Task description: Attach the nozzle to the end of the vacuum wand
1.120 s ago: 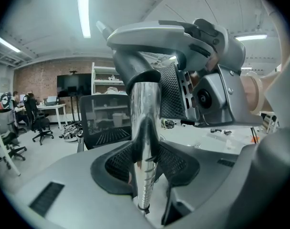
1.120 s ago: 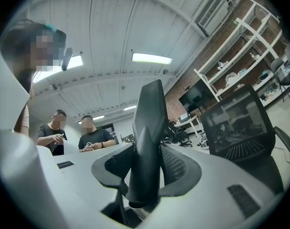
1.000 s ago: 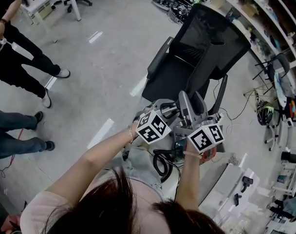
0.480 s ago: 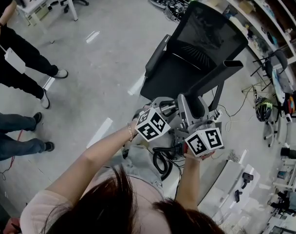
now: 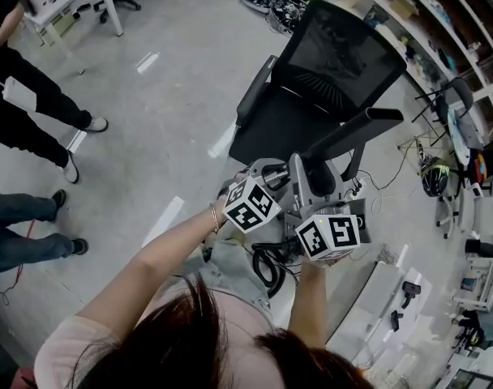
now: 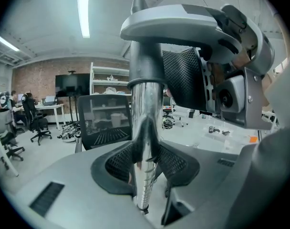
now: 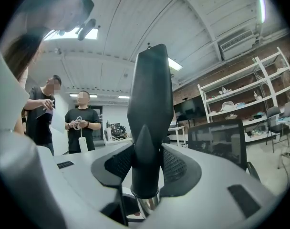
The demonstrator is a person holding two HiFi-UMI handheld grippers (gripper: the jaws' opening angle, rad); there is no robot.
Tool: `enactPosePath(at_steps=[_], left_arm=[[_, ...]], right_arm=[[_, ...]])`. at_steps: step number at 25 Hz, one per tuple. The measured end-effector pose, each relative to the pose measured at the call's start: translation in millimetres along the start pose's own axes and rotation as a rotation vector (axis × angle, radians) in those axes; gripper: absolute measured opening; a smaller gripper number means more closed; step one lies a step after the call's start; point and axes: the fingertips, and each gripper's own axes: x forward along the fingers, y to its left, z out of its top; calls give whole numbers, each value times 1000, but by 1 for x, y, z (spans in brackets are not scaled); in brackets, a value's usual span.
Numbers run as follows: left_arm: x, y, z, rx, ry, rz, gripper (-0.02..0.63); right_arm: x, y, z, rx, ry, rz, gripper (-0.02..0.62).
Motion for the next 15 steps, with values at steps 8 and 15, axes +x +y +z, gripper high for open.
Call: enactPosePath(at_steps=[8, 15], left_arm=[[-2, -1, 1, 11, 10, 12, 156], [-4, -11, 1, 25, -2, -15, 156]], right_arm=[[-1, 2, 1, -67, 36, -151, 186], [-6, 8, 1, -126, 49, -123, 186]])
